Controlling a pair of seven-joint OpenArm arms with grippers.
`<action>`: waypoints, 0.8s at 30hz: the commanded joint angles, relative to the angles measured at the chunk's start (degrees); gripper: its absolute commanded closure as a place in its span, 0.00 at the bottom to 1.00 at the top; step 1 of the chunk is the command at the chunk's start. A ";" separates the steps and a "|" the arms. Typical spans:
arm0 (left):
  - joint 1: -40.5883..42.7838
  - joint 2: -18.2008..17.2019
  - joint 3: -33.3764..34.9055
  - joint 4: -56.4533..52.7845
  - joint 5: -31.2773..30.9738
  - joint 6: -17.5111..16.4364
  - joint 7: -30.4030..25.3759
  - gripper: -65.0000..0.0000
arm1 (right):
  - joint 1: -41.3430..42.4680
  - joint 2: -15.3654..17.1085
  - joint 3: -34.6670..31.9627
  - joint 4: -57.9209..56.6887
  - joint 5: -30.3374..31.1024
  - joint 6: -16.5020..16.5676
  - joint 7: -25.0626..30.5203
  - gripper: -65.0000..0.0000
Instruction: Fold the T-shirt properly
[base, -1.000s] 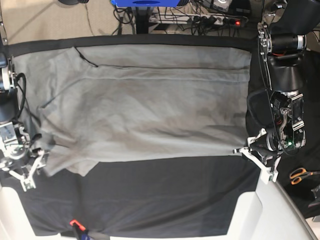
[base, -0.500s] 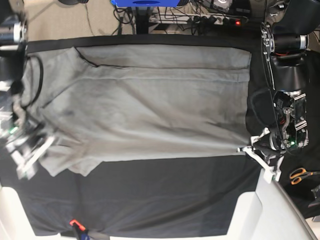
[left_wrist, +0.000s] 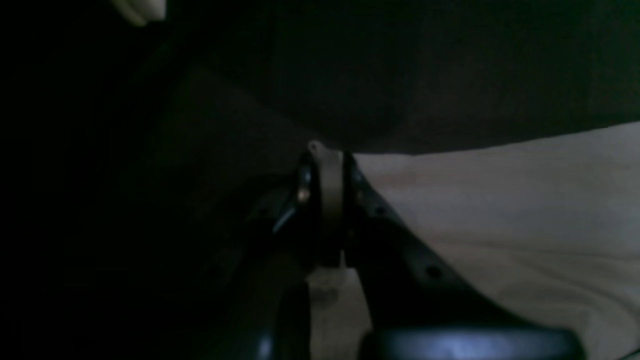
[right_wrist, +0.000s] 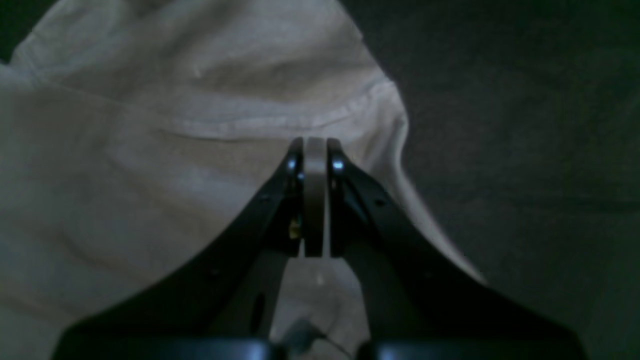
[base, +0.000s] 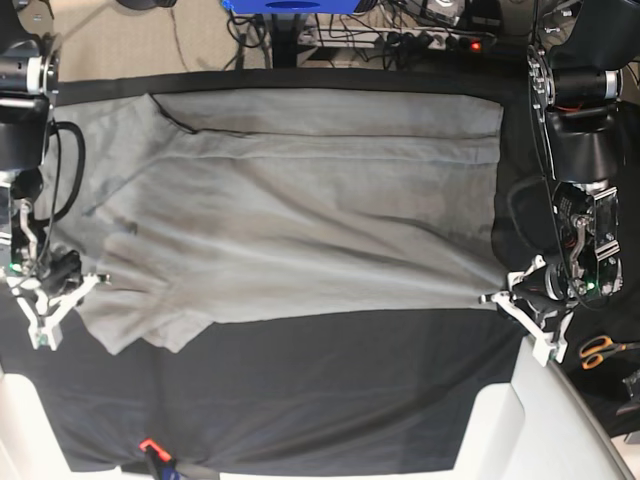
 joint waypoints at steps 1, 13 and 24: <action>-1.49 -0.87 -0.07 0.95 -0.33 0.05 -1.25 1.00 | 1.27 0.88 0.29 -0.22 0.43 -0.01 0.96 1.00; -1.31 0.36 0.02 1.22 -0.33 0.05 -1.34 1.00 | 7.95 1.84 0.11 -25.01 0.08 -0.27 14.94 1.00; -1.31 0.45 0.02 0.87 -0.33 0.05 -1.25 1.00 | 11.56 4.31 0.20 -26.95 0.16 -0.18 14.76 1.00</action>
